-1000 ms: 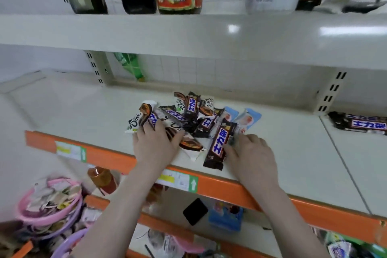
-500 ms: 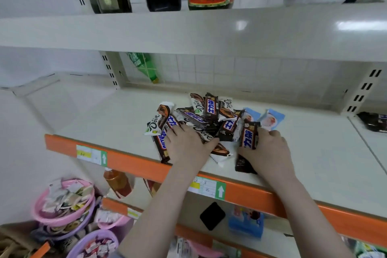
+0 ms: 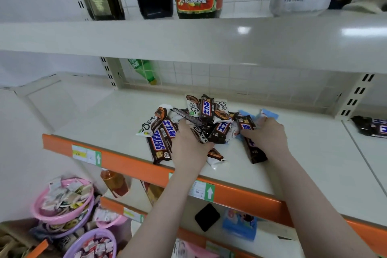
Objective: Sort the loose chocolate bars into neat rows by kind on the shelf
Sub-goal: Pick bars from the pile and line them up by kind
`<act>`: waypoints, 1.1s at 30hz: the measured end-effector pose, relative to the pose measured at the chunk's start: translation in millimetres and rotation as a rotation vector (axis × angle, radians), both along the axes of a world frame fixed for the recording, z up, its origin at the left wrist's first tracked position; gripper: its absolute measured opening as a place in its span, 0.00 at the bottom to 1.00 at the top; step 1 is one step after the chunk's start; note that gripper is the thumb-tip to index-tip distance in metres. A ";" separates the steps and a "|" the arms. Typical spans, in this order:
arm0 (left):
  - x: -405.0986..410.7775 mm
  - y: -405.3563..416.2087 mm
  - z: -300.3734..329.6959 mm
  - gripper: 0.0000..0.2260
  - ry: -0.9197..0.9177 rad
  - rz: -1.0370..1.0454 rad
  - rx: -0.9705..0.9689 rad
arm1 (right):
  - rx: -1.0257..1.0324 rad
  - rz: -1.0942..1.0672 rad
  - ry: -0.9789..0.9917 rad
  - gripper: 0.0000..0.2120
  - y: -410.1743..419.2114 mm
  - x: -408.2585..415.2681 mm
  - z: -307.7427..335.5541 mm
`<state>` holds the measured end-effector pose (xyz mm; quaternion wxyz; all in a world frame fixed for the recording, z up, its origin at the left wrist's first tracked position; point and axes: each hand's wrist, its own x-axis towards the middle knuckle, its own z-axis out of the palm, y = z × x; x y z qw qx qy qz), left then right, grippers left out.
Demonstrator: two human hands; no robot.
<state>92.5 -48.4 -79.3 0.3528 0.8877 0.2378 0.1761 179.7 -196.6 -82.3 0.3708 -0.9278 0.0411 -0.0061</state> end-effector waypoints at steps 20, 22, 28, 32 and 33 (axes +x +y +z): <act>-21.4 13.0 1.8 0.13 -0.232 0.046 -0.391 | 0.274 0.025 0.183 0.22 3.6 25.8 20.5; -23.5 10.7 2.7 0.14 -0.264 0.044 -0.406 | 0.223 0.025 0.191 0.19 4.8 29.3 22.5; -26.0 6.1 2.9 0.16 -0.337 0.010 -0.522 | 0.195 0.009 0.286 0.14 3.1 31.9 35.6; -26.4 3.0 2.8 0.10 -0.338 -0.023 -0.547 | 0.256 0.005 0.296 0.13 5.9 32.3 33.1; -26.8 2.7 2.7 0.09 -0.344 -0.029 -0.560 | 0.270 0.011 0.285 0.13 7.5 32.5 32.5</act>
